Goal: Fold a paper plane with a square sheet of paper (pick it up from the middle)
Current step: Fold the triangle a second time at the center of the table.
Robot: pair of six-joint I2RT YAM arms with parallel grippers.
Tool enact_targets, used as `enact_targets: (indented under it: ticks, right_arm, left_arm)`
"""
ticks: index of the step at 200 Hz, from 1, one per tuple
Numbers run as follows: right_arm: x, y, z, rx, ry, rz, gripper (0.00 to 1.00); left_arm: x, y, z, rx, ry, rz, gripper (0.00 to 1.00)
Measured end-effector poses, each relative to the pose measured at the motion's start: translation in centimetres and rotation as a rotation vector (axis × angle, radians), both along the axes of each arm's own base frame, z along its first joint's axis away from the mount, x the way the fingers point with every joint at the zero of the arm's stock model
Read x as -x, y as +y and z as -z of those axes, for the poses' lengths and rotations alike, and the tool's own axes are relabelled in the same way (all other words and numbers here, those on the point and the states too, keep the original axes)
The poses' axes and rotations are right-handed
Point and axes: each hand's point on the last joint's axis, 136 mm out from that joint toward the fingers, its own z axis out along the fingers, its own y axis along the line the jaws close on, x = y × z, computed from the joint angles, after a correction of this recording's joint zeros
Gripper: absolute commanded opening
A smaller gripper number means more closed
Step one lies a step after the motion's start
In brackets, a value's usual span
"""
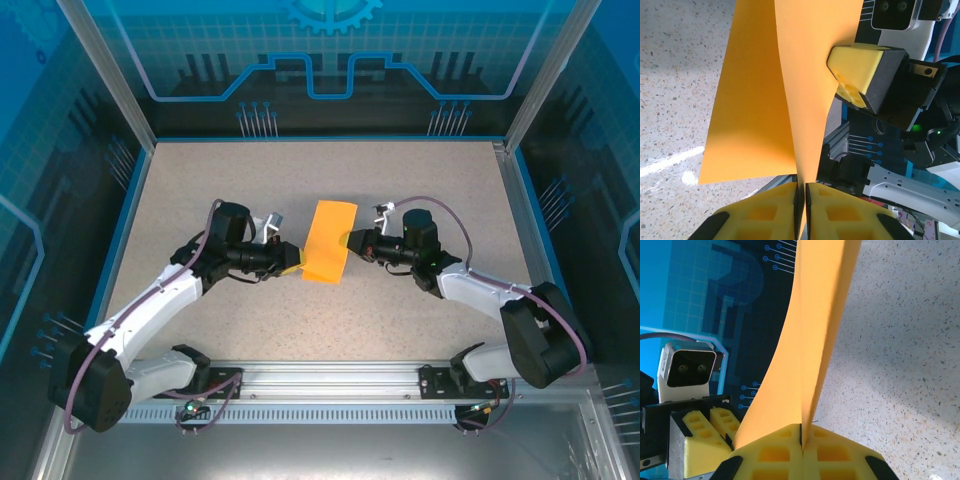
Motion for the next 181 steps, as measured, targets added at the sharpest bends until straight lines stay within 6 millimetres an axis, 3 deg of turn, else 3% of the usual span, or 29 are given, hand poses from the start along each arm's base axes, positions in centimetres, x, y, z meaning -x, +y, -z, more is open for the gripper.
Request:
enact_targets:
  ticks: [95,181]
  right_arm:
    - [0.2,0.0,0.5,0.023,-0.001,-0.010,0.01]
    - [0.5,1.2,0.8,0.063,-0.037,-0.068,0.02]
  left_arm:
    - [0.7,0.5,0.9,-0.048,0.023,0.011,0.04]
    - [1.0,0.9,2.9,-0.107,0.073,0.031,0.04]
